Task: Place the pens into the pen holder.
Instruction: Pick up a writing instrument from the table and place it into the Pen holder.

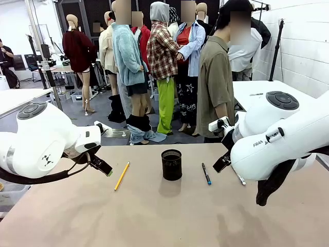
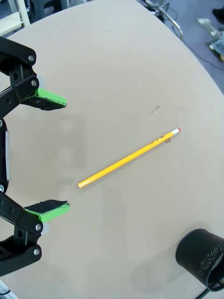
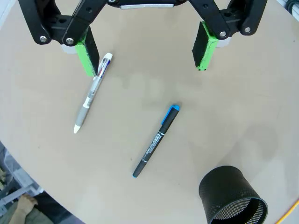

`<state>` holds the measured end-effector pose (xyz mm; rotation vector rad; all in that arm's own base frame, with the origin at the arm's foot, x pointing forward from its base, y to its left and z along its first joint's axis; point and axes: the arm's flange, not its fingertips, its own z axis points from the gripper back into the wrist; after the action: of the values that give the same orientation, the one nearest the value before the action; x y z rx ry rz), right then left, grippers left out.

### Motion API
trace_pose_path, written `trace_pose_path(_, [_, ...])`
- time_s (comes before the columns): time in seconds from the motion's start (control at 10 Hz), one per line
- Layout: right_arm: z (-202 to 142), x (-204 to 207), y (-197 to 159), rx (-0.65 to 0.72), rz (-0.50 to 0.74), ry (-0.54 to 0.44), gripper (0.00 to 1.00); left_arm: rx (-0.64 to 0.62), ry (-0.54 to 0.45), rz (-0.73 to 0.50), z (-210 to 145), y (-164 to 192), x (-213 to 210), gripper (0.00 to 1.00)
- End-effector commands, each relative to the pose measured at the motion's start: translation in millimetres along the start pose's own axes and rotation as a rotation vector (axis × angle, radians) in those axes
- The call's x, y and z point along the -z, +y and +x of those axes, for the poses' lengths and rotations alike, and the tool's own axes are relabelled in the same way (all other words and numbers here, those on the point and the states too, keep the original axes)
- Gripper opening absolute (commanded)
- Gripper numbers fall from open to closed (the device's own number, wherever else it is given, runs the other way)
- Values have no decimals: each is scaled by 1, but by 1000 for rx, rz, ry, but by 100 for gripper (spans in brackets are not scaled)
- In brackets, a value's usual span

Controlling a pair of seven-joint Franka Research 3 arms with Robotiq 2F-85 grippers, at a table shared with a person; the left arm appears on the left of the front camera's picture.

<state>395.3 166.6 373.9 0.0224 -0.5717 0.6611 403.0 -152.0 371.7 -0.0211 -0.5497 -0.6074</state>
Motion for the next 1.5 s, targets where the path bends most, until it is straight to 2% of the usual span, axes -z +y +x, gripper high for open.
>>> trace_pose_path(0.0, [0,0,0,0,0,0,100,-2,0,0,0,1,0,100])
trace_pose_path(0.4, [0,0,0,0,0,0,100,0,0,0,0,0,0,100])
trace_pose_path(0.5, [3,-1,-9,-19,-31,16,100,36,16,-5,7,7,-9,100])
trace_pose_path(0.7, [9,4,-23,54,-91,51,100,41,19,33,11,26,-28,100])
trace_pose_path(1.0, [13,21,-46,143,-159,156,100,13,-34,-27,3,49,-59,100])
trace_pose_path(1.1, [15,31,-54,163,-149,204,100,13,-13,22,12,33,-37,100])
trace_pose_path(1.4, [16,58,-69,235,-123,300,100,13,-13,22,12,33,-37,100])
